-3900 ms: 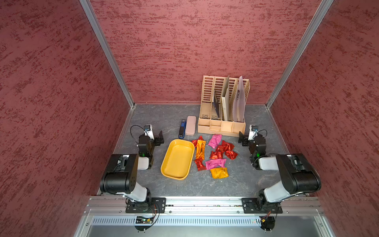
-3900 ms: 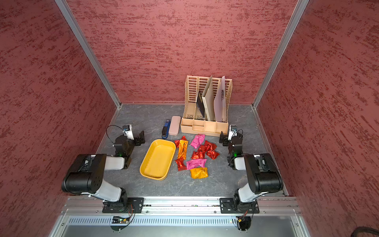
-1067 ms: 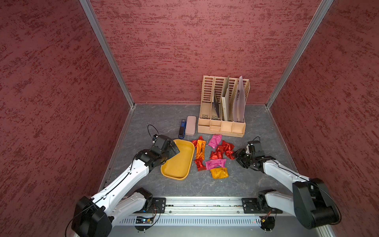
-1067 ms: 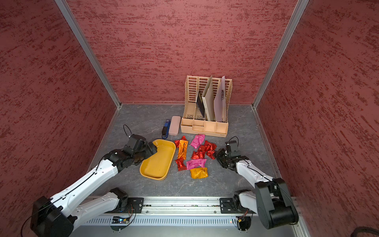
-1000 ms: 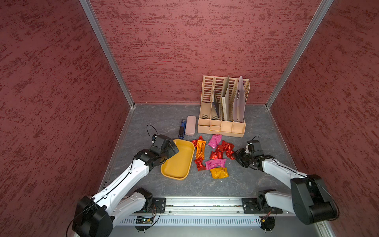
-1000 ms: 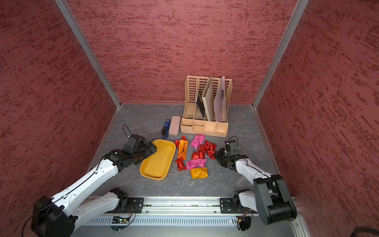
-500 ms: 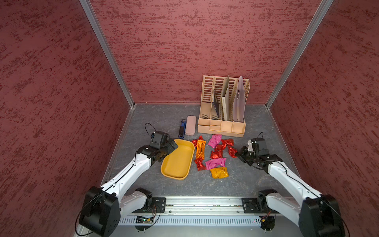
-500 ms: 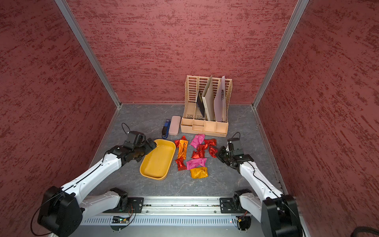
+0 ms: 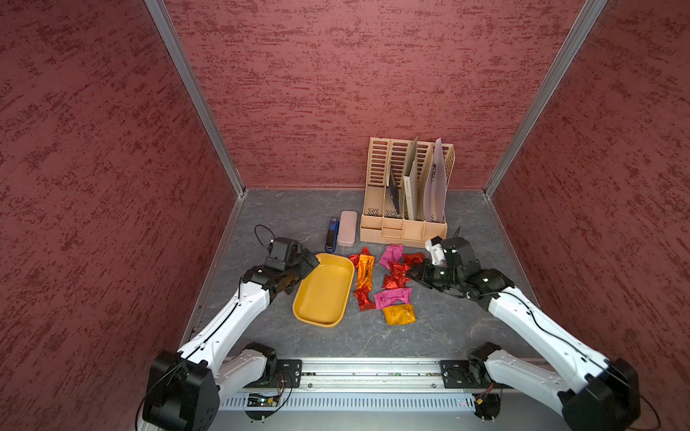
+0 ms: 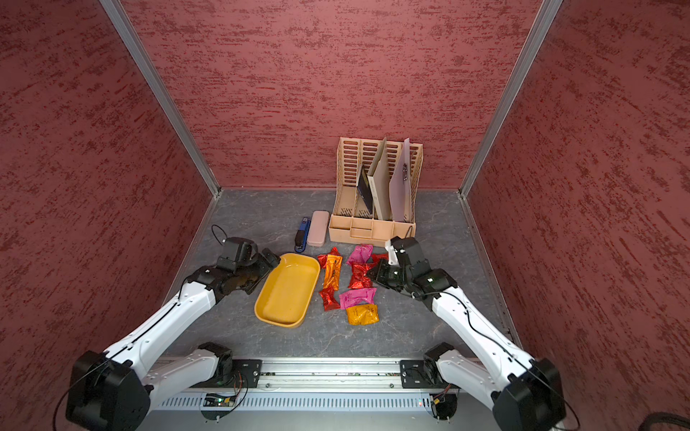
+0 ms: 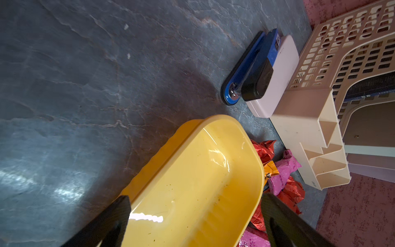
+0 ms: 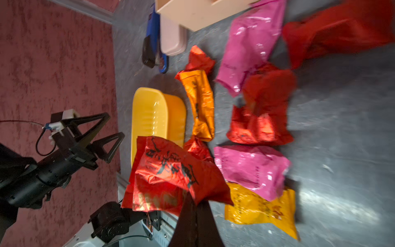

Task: Put the tea bags into the storage box
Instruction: Place the tea bag in the storage box.

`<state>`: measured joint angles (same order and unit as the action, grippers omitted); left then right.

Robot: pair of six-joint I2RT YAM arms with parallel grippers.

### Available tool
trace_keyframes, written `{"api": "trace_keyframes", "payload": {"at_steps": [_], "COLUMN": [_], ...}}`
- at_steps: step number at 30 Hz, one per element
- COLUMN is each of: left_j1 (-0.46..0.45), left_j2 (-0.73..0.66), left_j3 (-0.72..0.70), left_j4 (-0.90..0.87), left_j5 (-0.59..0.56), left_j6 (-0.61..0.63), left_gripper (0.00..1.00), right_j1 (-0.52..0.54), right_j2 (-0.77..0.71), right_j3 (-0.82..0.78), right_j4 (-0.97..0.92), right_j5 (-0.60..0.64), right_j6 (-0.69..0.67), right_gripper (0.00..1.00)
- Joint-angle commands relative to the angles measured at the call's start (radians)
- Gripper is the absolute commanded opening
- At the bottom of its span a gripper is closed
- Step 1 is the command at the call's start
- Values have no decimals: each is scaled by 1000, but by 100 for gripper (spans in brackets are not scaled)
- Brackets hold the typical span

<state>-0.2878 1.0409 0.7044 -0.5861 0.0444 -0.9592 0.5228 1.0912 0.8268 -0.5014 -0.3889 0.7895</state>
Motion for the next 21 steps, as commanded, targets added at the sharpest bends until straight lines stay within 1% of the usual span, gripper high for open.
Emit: {"api": "trace_keyframes", "payload": {"at_steps": [1, 5, 9, 15, 18, 21], "left_j1": [14, 15, 15, 15, 15, 15], "left_j2": [-68, -157, -224, -317, -352, -372], "left_j3": [-44, -65, -50, -46, -51, -58], "left_j4": [-88, -172, -285, -359, -383, -398], "left_j5": [-5, 2, 7, 9, 10, 2], "left_j6": [-23, -9, 11, 37, 31, 24], "left_gripper": [100, 100, 100, 100, 100, 100], "right_j1": [107, 228, 305, 343, 358, 365], "right_j2": [120, 303, 493, 697, 772, 829], "right_j3": [88, 188, 306, 446, 505, 541], "right_j4": [128, 207, 248, 277, 265, 272], "right_j5": [43, 63, 71, 96, 133, 197], "right_j6": [12, 2, -7, 33, 38, 56], "right_gripper": [0, 0, 0, 0, 0, 0]}}
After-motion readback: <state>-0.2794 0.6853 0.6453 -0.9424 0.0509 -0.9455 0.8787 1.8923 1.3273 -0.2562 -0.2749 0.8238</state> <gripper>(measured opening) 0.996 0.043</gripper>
